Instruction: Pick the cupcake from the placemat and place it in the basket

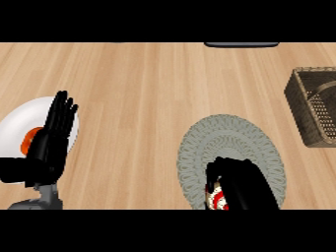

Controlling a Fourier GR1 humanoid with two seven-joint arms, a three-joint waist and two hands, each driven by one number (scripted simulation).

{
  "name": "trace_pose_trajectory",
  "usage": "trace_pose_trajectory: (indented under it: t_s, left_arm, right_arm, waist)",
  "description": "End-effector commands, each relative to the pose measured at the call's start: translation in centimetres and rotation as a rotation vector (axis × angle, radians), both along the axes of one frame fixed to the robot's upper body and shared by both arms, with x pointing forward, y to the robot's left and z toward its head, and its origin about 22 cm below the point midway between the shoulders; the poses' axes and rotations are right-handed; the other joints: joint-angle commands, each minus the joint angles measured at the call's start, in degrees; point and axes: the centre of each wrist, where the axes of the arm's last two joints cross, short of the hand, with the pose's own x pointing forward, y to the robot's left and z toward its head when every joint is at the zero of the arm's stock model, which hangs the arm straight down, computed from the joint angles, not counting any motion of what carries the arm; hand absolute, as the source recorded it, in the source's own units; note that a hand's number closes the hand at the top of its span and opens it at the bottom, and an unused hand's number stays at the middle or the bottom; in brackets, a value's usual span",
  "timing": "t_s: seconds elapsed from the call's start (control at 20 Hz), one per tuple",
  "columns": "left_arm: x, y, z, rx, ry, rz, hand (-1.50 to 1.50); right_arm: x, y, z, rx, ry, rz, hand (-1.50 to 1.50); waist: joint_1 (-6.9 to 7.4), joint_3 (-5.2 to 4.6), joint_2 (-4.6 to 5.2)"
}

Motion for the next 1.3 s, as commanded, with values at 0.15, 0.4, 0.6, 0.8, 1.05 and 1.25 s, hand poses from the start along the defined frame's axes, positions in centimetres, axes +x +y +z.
trace_pose_trajectory:
  t_s: [0.15, 0.4, 0.6, 0.8, 1.05, 1.25]
  left_arm:
    - [-0.9, 0.5, 0.5, -0.005, 0.009, -0.009, 0.00]
    - [-1.2, -0.2, -1.4, 0.005, 0.016, 0.001, 0.00]
    - [0.5, 0.5, -1.6, 0.000, 0.004, 0.020, 0.00]
    - [-0.7, -0.2, -0.5, -0.003, 0.001, 0.000, 0.00]
    - [-0.7, -1.6, -0.2, -0.013, -0.003, -0.003, 0.00]
    - [-2.3, 1.6, -0.2, -0.002, 0.018, 0.010, 0.00]
  right_arm:
    - [-4.6, 0.0, 7.5, 0.345, -0.180, 0.011, 1.50]
    - [-8.8, -3.6, 12.8, 0.462, -0.289, 0.004, 1.50]
    - [-8.4, -3.2, 13.6, 0.472, -0.271, -0.008, 1.50]
    - [-8.6, -4.3, 14.3, 0.417, -0.276, -0.122, 1.50]
    - [-6.5, -5.6, 15.3, 0.271, -0.326, -0.222, 1.50]
    - [-5.4, -7.5, 15.8, 0.171, -0.343, -0.270, 1.50]
  waist:
    - [-0.09, -0.02, -0.35]
    - [-0.61, -0.07, -0.38]
    - [-0.72, -0.13, -0.01]
    - [-0.70, -0.07, -0.32]
    - [-0.59, 0.00, -0.14]
    - [-0.16, 0.02, -0.25]
